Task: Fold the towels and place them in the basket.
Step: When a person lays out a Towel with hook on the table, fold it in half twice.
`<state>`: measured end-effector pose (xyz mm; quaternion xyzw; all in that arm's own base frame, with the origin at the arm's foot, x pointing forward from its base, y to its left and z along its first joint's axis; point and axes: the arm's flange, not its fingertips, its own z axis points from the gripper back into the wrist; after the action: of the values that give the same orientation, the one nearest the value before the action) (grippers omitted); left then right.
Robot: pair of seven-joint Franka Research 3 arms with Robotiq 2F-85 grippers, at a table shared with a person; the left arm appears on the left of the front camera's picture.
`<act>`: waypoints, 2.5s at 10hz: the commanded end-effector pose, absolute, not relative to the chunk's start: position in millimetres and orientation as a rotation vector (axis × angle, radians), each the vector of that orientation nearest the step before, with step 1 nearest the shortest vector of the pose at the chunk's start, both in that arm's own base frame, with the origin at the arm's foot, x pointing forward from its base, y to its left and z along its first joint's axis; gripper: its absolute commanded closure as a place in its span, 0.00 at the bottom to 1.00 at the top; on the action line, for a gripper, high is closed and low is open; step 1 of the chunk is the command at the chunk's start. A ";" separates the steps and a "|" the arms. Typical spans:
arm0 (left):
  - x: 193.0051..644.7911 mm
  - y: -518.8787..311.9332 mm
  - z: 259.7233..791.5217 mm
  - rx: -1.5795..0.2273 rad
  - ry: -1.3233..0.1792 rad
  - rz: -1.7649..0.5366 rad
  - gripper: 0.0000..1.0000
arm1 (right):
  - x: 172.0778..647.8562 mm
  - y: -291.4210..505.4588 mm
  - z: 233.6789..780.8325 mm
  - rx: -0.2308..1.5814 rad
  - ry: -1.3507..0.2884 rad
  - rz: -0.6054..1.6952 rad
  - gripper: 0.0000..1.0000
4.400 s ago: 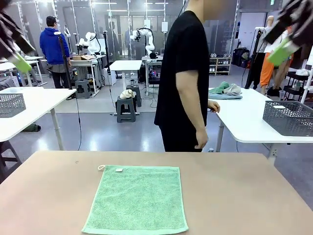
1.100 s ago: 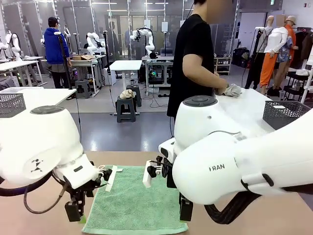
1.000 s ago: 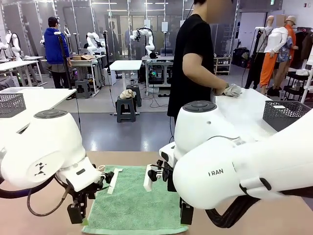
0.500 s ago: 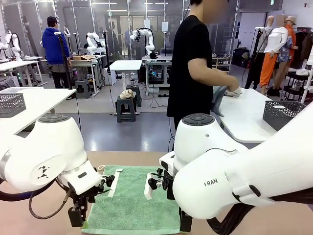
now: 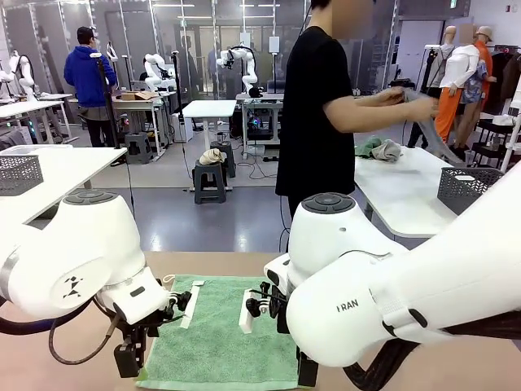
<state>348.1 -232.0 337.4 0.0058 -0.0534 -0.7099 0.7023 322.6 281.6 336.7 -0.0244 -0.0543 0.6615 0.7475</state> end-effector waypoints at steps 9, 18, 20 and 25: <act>338.2 -219.3 308.4 -0.015 -0.030 -1.600 0.00 | 327.6 282.3 291.9 -0.007 -0.080 1.509 0.00; 336.8 -224.8 289.2 -0.061 0.004 -1.626 0.00 | 328.1 276.4 286.5 -0.015 -0.054 1.511 0.00; 336.4 -223.7 290.7 -0.035 -0.027 -1.623 0.00 | 328.8 275.5 286.2 -0.017 -0.061 1.516 0.00; 336.2 -224.5 293.2 0.020 -0.047 -1.642 0.25 | 329.9 275.9 287.9 -0.013 -0.065 1.514 0.51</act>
<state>347.9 -232.9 297.6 -0.0031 -0.0127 -0.7266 0.6870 329.2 278.6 290.0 -0.0116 -0.0271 0.6814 0.7313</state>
